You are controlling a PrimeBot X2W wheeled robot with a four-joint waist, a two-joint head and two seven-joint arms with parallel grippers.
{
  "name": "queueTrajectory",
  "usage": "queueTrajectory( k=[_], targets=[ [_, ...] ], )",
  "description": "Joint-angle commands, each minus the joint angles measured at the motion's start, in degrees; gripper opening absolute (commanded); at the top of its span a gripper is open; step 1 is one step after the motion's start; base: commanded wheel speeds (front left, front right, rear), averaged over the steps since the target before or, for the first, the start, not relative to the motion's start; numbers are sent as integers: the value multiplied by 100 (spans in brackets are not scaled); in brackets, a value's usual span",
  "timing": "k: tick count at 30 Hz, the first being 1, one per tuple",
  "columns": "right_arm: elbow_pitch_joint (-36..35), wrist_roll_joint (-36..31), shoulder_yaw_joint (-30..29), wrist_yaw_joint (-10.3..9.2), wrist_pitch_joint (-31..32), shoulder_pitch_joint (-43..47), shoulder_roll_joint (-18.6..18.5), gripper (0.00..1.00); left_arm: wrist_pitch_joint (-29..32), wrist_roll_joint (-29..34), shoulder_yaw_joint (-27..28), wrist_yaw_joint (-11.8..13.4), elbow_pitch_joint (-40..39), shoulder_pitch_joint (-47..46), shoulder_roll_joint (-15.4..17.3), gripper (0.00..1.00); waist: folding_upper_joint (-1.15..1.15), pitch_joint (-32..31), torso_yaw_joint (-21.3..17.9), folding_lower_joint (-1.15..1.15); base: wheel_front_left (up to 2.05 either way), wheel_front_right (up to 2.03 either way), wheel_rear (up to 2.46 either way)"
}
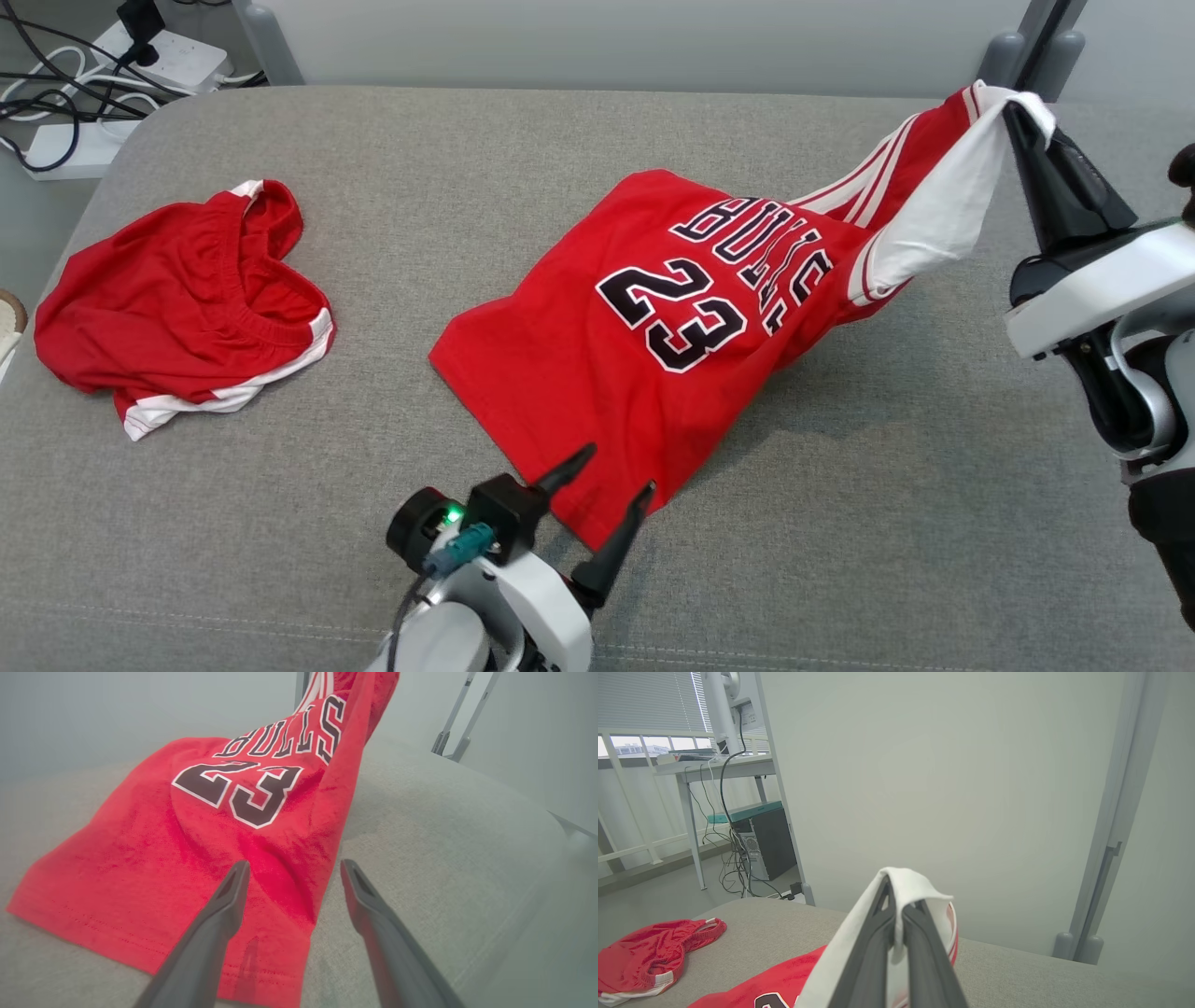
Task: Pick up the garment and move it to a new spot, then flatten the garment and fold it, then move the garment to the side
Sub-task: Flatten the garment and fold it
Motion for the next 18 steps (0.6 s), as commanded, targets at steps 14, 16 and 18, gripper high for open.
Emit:
queueTrajectory(
  k=[14, 16, 18],
  targets=[
    [-219, -193, 85, 24, 117, -16, 232, 0, -20, 323, -813, 194, 1372, -707, -109, 100, 0, 236, -128, 0, 0, 0, 0],
    [-220, -210, 71, 24, 111, -18, 242, 0, -29, 367, -840, 238, 1590, -793, -118, 100, 0, 266, -163, 0, 0, 0, 0],
    [-221, -222, 49, 24, 108, -13, 256, 0, -38, 367, -870, 224, 1747, -862, -130, 100, 0, 296, -193, 0, 0, 0, 0]
  ],
)
